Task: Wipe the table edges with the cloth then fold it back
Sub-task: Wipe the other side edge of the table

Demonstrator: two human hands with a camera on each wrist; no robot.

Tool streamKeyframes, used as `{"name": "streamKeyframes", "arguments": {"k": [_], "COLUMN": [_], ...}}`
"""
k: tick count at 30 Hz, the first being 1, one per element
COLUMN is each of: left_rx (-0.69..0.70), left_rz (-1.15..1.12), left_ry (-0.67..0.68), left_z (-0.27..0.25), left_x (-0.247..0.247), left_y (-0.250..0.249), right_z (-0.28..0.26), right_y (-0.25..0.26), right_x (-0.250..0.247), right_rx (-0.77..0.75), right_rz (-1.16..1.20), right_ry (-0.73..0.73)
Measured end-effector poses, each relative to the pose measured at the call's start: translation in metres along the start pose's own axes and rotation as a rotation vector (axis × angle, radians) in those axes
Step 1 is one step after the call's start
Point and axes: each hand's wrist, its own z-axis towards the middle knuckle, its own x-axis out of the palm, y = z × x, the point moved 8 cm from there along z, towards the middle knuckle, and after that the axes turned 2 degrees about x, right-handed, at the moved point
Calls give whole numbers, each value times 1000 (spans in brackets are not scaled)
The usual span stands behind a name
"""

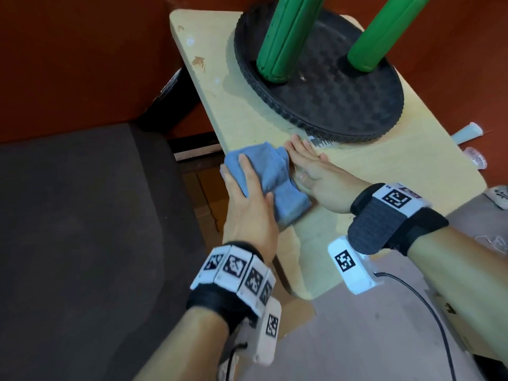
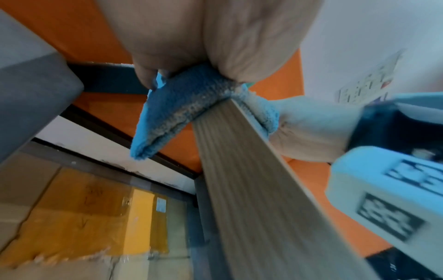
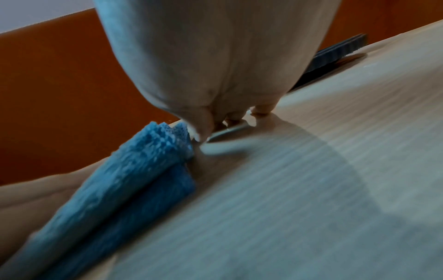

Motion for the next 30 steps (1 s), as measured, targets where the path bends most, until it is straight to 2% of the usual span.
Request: {"name": "streamKeyframes", "arguments": {"k": [2, 6, 11, 15, 17, 22, 24, 26, 28, 30], "left_rx": [-2, -43, -4, 5, 13, 25, 8, -12, -15, -18], "left_rz": [3, 10, 67, 62, 36, 57, 76, 65, 42, 53], "left_ry": [7, -68, 9, -101, -109, -7, -38, -132, -137, -129], "left_z": [-3, 14, -34, 7, 18, -31, -13, 28, 61, 64], "left_x": [2, -11, 23, -2, -7, 20, 11, -17, -37, -38], "left_y": [2, 5, -2, 5, 6, -2, 2, 7, 9, 8], "right_z": [-1, -1, -2, 0, 0, -1, -1, -1, -2, -2], "right_y": [1, 2, 1, -1, -1, 0, 0, 1, 2, 2], "right_x": [-1, -1, 0, 0, 0, -1, -2, -3, -3, -3], "right_rx": [-1, 2, -21, -13, -8, -20, -8, 3, 2, -7], "right_rz": [5, 13, 26, 14, 13, 19, 9, 5, 7, 7], "right_ry": [0, -8, -24, -28, -31, -37, -26, -17, -27, -37]}}
